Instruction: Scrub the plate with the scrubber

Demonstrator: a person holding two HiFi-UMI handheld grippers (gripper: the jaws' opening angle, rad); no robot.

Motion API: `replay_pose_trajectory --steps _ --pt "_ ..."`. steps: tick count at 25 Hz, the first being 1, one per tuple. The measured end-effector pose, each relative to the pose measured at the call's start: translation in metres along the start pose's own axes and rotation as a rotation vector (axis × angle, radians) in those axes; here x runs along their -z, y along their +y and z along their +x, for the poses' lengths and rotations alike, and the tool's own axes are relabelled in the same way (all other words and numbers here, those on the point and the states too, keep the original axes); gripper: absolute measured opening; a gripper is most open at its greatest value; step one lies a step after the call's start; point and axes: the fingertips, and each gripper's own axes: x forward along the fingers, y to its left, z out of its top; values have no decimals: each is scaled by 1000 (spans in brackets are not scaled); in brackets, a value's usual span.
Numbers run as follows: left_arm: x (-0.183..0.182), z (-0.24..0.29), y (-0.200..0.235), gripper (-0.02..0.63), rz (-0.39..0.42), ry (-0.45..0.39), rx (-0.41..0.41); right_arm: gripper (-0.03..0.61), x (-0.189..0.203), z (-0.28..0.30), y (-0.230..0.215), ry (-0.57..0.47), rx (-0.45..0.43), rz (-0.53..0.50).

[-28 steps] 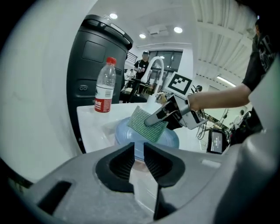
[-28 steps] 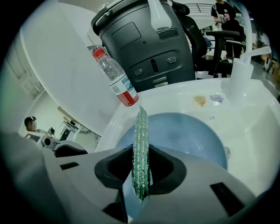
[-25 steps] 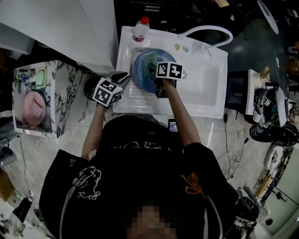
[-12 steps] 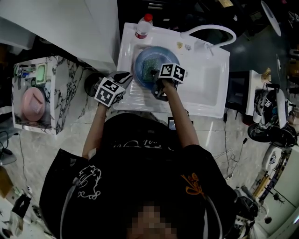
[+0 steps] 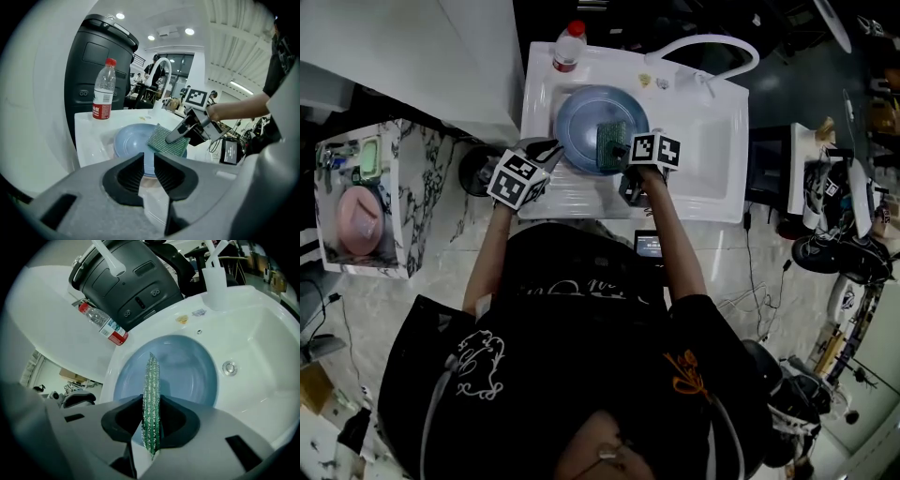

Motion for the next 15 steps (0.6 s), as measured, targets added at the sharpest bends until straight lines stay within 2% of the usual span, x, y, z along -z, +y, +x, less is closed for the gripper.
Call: replay_pose_trajectory --steps 10,15 --pt "-1 6 -14 58 25 20 21 91 -25 -16 -31 46 105 -197" --pt "1 3 -16 58 22 22 11 91 -50 -19 -44 24 177 -304"
